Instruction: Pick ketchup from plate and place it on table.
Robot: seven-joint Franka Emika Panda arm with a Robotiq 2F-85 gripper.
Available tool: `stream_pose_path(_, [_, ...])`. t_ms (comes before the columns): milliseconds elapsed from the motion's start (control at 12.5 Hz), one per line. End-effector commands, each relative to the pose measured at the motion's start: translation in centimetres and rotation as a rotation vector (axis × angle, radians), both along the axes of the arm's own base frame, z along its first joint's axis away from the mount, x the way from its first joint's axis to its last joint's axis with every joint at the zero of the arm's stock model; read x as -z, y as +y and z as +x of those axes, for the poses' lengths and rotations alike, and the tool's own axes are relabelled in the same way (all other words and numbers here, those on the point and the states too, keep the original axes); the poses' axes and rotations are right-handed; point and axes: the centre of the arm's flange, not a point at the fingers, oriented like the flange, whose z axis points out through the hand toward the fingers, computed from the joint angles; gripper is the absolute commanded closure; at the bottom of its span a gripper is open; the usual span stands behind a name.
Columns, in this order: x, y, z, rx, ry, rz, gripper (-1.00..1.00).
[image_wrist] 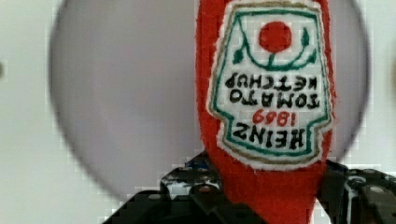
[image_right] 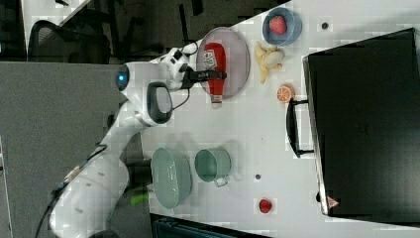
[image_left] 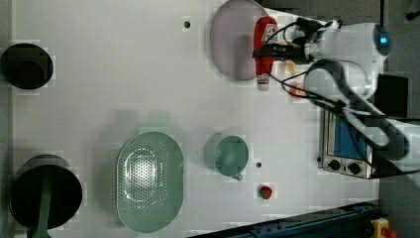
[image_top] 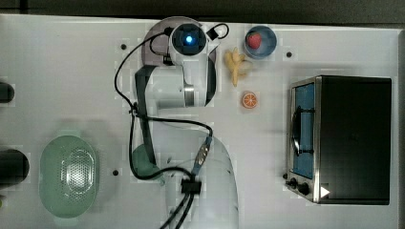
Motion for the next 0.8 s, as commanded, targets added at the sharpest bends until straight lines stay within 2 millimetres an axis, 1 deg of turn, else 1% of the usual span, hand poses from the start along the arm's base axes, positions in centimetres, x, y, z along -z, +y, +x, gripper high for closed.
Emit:
stream_pose_path(80, [-13.9,-0.8,0.9,0.026,-0.124,0.045,-0.20])
stream_pose_path(240, [-18.8,-2.2,-0.7,0.041,-0.090,0.038,-0.20])
stream_pose_path(320, [-20.7,-3.0,-1.9,0.048,-0.045,0.031,-0.20])
stream_pose_path(480, [-23.7,-5.1,-4.5,0.073,0.027,0.019,-0.20])
stream_pose_path(560, [-24.8,-6.3,-5.7,0.093,0.037,0.014,-0.20])
stream_pose_path(640, [-25.4,-7.6,-6.9,0.115,0.040,0.010,-0.20])
stream_pose_path(720, [-25.5,-8.8,-8.3,0.137,0.047,0.008,-0.20])
stream_pose_path(800, [-25.0,-9.7,-9.8,0.155,0.065,0.007,-0.20])
